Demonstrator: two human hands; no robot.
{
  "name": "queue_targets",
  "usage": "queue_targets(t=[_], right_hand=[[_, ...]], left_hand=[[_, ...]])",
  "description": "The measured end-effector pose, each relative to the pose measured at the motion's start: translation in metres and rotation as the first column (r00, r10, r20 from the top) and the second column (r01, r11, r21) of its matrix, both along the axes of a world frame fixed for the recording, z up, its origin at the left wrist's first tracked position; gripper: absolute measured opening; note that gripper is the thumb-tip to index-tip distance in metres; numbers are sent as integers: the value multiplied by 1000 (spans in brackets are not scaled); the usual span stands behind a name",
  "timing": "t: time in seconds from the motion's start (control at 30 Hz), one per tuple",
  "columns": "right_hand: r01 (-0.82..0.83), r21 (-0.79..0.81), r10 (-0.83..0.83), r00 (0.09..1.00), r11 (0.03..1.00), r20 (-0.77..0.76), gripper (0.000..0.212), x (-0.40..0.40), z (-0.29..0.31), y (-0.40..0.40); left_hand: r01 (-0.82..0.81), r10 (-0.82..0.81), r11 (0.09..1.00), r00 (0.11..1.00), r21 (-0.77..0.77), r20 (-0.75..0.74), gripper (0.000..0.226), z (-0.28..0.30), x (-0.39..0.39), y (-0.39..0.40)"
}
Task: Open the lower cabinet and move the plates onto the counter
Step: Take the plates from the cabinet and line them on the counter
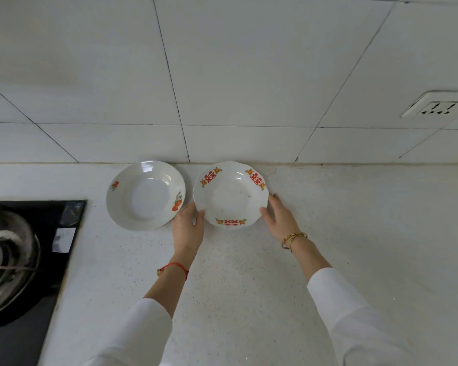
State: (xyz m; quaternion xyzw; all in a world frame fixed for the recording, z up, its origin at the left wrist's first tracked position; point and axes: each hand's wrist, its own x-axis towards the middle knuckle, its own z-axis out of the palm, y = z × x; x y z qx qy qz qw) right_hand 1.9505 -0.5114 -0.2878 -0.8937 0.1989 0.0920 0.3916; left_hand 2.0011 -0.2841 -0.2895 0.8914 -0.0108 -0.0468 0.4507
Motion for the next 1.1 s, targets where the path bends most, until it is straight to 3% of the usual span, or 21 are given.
queue_targets(t=[0.2, 0.33, 0.57, 0.77, 1.1], right_hand=[[-12, -33, 13, 1000, 999, 6, 57, 3, -8, 1], [-8, -44, 7, 1000, 999, -22, 58, 2, -6, 5], [38, -228, -32, 999, 973, 29, 61, -11, 19, 3], [14, -303, 37, 986, 953, 163, 52, -45, 63, 12], [8, -276, 67, 963, 961, 260, 47, -154, 115, 41]], left_hand=[[-21, 21, 999, 1000, 34, 0, 25, -1, -1, -2], [1, 3, 999, 997, 45, -83, 32, 3, 0, -2], [122, -104, 987, 981, 103, -161, 51, 26, -9, 8], [212, -223, 930, 975, 299, 2, 49, 63, -31, 31], [241, -329, 893, 926, 380, 186, 41, 116, -114, 64]])
